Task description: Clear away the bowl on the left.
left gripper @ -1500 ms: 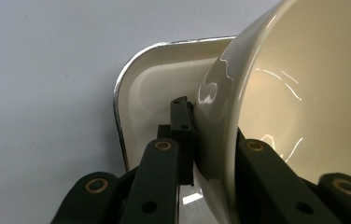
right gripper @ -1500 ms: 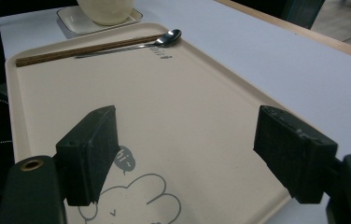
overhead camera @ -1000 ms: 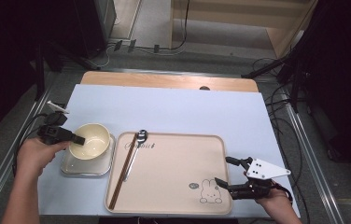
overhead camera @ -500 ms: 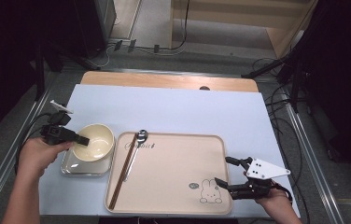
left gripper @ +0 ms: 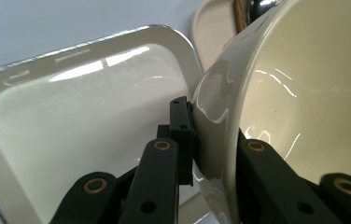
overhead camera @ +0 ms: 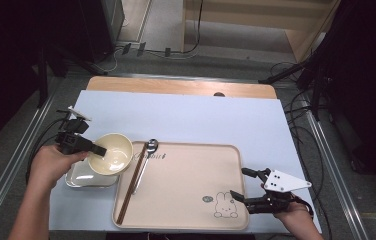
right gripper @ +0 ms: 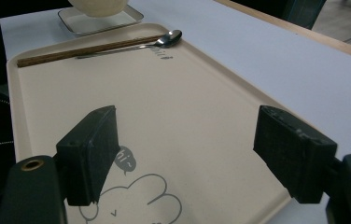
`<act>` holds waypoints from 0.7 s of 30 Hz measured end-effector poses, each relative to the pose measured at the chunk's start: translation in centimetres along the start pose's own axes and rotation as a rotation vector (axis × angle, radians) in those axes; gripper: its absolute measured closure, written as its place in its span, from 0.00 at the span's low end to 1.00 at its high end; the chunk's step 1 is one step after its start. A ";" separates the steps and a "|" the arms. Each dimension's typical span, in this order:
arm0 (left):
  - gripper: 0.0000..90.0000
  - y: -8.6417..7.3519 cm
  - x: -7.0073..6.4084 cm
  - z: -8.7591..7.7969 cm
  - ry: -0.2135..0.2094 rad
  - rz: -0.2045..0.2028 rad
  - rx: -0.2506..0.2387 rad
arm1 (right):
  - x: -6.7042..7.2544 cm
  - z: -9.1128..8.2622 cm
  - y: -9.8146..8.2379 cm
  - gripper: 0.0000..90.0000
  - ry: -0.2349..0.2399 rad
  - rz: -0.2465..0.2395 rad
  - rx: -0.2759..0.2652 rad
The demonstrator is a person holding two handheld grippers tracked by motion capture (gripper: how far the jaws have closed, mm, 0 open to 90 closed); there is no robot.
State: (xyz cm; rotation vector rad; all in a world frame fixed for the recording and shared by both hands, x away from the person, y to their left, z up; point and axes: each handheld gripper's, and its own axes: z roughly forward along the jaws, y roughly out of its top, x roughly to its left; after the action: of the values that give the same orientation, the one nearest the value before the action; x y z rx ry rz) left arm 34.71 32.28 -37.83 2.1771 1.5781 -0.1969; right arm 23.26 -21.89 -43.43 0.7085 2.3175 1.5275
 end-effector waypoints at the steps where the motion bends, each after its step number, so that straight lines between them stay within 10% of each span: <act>1: 0.93 0.1 -0.2 0.1 -0.003 0.002 0.005 | 0.0 0.0 0.0 0.25 0.000 0.001 0.000; 21: 0.93 1.4 -6.1 2.2 -0.038 0.151 0.058 | 0.1 0.0 0.0 0.25 0.005 -0.001 0.000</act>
State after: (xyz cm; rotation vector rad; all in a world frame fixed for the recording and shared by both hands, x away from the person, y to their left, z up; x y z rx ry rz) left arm 34.27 25.69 -37.19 2.3113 1.3972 -0.2374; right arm 23.21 -21.86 -43.42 0.7040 2.3215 1.5305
